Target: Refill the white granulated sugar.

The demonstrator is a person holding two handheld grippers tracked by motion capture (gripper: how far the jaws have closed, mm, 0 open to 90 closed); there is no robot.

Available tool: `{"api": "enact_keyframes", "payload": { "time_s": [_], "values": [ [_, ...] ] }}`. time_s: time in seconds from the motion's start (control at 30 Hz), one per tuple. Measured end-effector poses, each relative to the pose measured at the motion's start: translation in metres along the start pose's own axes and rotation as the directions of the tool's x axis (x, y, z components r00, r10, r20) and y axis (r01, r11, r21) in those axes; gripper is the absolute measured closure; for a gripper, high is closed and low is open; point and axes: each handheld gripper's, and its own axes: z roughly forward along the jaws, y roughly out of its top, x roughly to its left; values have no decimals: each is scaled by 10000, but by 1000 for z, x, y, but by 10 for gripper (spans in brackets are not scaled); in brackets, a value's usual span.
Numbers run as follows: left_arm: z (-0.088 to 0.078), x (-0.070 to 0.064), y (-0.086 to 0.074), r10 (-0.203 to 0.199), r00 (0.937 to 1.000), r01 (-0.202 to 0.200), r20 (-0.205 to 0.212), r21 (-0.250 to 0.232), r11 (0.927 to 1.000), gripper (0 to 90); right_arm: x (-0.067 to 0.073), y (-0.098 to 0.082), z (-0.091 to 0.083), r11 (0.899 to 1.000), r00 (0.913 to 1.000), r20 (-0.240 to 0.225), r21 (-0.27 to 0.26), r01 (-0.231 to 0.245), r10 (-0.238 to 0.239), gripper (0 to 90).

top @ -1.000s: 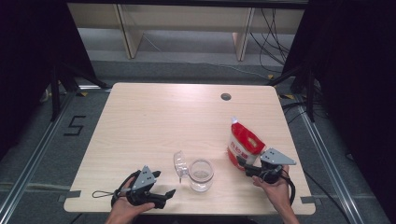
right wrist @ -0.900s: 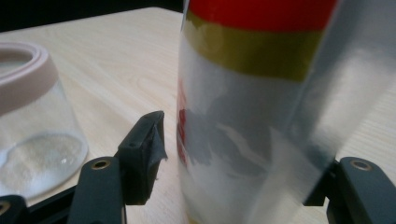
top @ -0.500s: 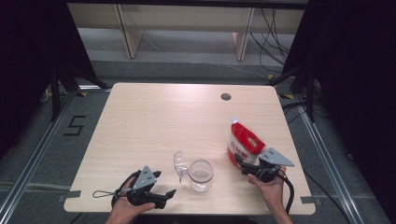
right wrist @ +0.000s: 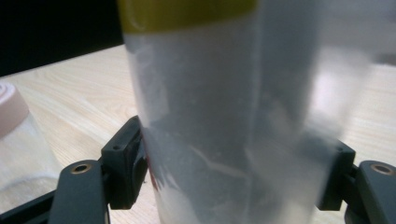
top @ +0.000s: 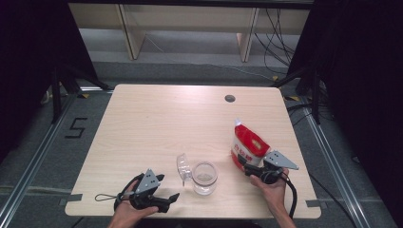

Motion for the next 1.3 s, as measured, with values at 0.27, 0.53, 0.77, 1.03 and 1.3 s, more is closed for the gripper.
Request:
{"api": "enact_keyframes", "payload": {
  "time_s": [0.27,0.53,0.77,1.03,1.3],
  "values": [
    [0,2,1,452,9989,-450,-114,185,9988,159,0,-1,2,9996,9999,-52,-244,131,-133,297],
    [1,0,0,258,9997,-258,0,124,9996,159,-3,-1,4,9994,9996,-208,-304,159,-165,296],
    [1,0,0,269,9996,-270,41,213,9994,160,-4,-2,4,9992,9996,-233,-364,165,-173,309],
    [4,-3,0,19,10000,-18,76,-29,10000,160,-6,-4,9,9991,9989,-460,-411,-128,109,352],
    [3,-3,0,126,9999,-125,77,-67,9999,160,-8,-2,11,9987,9968,-743,-421,279,-310,450]
  ]
}}
